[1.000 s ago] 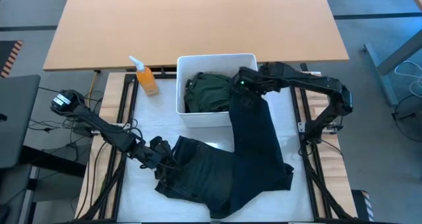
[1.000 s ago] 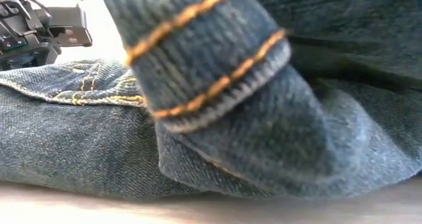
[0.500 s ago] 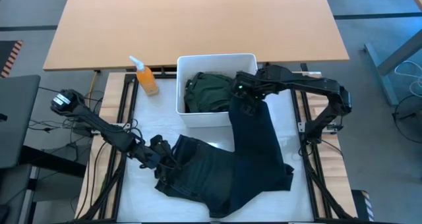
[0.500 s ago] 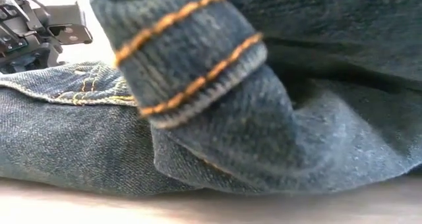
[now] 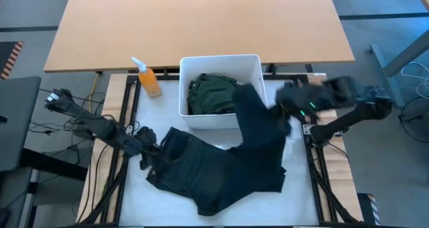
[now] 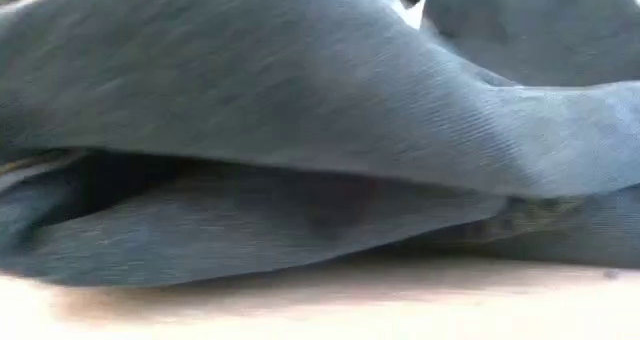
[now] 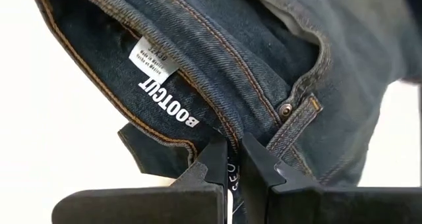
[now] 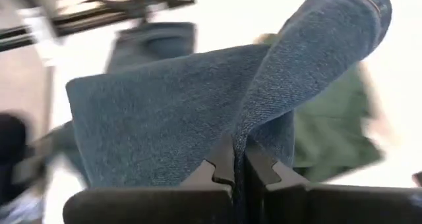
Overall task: Fold laundry
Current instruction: Remove the dark blue jeans from the white bin
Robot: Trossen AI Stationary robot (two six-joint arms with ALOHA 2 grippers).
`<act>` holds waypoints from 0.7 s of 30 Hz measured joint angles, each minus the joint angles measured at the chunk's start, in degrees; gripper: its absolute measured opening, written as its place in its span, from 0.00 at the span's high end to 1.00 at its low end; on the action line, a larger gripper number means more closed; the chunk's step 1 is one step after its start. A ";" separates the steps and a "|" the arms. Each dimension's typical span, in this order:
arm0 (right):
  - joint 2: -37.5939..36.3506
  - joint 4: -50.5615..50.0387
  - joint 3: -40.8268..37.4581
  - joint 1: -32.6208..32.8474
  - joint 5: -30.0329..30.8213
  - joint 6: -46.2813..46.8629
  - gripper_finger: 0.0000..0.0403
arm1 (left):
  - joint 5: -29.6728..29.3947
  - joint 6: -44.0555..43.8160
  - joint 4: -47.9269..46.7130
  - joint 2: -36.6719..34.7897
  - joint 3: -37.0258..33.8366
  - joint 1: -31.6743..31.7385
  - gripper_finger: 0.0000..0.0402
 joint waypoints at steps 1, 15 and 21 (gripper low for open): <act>-0.78 0.80 -0.65 3.69 0.03 1.17 0.94 | 0.19 -0.32 -1.09 -1.71 0.00 0.00 0.99; 0.42 13.34 -24.92 44.92 5.41 41.93 0.94 | 4.54 -4.50 -6.33 -8.05 0.00 0.00 0.99; 2.73 20.64 -26.66 58.14 14.95 55.75 0.94 | 4.80 -6.45 -8.73 -8.04 0.00 0.02 0.99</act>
